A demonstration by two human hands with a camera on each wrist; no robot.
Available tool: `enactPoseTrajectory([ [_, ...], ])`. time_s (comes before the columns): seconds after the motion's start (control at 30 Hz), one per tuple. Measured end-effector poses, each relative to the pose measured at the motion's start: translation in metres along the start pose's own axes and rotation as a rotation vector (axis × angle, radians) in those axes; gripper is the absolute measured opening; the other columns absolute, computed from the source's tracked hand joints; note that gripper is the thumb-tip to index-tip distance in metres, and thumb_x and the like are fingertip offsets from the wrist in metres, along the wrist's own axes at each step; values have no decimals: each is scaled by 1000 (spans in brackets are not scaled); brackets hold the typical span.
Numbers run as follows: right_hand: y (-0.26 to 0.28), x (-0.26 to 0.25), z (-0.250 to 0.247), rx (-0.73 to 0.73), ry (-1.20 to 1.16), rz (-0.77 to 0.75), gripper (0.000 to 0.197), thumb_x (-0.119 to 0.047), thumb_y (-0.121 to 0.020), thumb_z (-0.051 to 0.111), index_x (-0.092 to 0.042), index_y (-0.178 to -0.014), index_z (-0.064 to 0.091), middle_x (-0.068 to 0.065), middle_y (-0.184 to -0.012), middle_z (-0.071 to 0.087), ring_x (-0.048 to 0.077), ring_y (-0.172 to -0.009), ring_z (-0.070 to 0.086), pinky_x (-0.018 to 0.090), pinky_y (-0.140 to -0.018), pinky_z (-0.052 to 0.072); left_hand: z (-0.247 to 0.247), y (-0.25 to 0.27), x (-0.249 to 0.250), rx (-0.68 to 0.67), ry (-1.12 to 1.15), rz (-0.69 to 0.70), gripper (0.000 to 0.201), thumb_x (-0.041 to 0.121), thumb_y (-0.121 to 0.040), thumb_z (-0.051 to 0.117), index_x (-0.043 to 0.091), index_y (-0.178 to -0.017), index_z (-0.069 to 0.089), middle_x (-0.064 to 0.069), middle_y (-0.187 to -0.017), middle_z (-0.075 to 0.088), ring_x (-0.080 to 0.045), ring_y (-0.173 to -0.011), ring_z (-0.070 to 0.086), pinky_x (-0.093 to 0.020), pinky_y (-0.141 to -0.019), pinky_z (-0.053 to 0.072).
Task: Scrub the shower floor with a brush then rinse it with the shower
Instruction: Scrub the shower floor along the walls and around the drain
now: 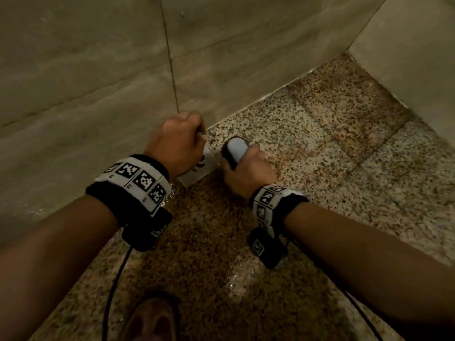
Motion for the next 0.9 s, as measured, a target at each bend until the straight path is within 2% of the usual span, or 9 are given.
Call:
enactPoseTrajectory([
  [0.07,0,-15,-3,-80,25,-63,90,-70,-89,38,-9,-150,13,17,-139,46,37,-117,53,43,-89,42,0,1,1,12,8,11,13,8,-85,53,7,-94,61,-12,-94,60,-30,-88,57,-35,-76,45],
  [0.2,-17,2,-22,-81,153,-127,80,-60,-91,46,-8,-146,22,15,-116,62,32,-96,61,33,-67,42,-3,6,-4,-1,19,-16,14,11,-87,52,10,-97,61,-7,-96,60,-25,-89,56,-32,-76,44],
  [0.27,-26,28,-38,22,76,-35,76,-57,-92,48,-4,-142,26,16,-113,62,32,-90,59,31,-65,40,-6,7,-9,-10,8,-34,13,14,-88,51,13,-97,60,-4,-96,59,-23,-89,55,-30,-74,42],
  [0.4,-54,80,-61,139,-209,313,79,-44,-91,55,-1,-146,18,20,-135,49,35,-104,57,39,-78,47,-11,12,-21,-31,-34,-70,12,17,-89,50,16,-98,59,1,-95,55,-18,-85,51,-27,-70,35],
  [0.47,-67,84,-61,152,-204,362,75,-39,-92,56,2,-144,21,22,-141,43,39,-115,53,43,-89,48,-14,14,-28,-42,-60,-83,13,19,-90,50,18,-99,59,1,-96,56,-19,-85,52,-27,-69,34],
  [0.57,-78,52,-48,152,-210,208,71,-37,-93,57,-1,-146,25,19,-145,41,37,-125,48,39,-97,42,-18,16,-35,-50,-90,-56,14,18,-89,50,15,-99,60,-4,-97,58,-24,-86,55,-26,-68,33],
  [0.7,-56,-24,-10,38,-244,-132,57,-39,-88,60,-14,-136,43,11,-131,56,31,-116,57,33,-90,46,-18,12,-34,-56,-80,-46,17,15,-87,50,11,-99,61,-8,-97,59,-27,-87,56,-27,-71,36],
  [0.83,-26,-47,8,-185,-244,-267,64,-34,-86,68,-9,-138,40,13,-128,58,33,-113,58,32,-79,45,-16,8,-26,-48,-83,-39,14,16,-87,51,10,-96,59,-10,-95,59,-30,-84,56,-27,-66,32],
  [0.9,-28,-31,-6,-156,-289,-227,61,-35,-88,68,-10,-138,42,11,-127,59,30,-110,58,28,-77,43,-15,7,-23,-33,-71,-26,14,16,-88,51,10,-98,59,-11,-96,59,-30,-85,56,-29,-66,35],
])
Point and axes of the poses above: each hand's wrist, its own y-axis away from the middle knuckle, its own z-axis out of the palm, x = y × z, the point moved 3 cm from there along -y, towards the middle knuckle
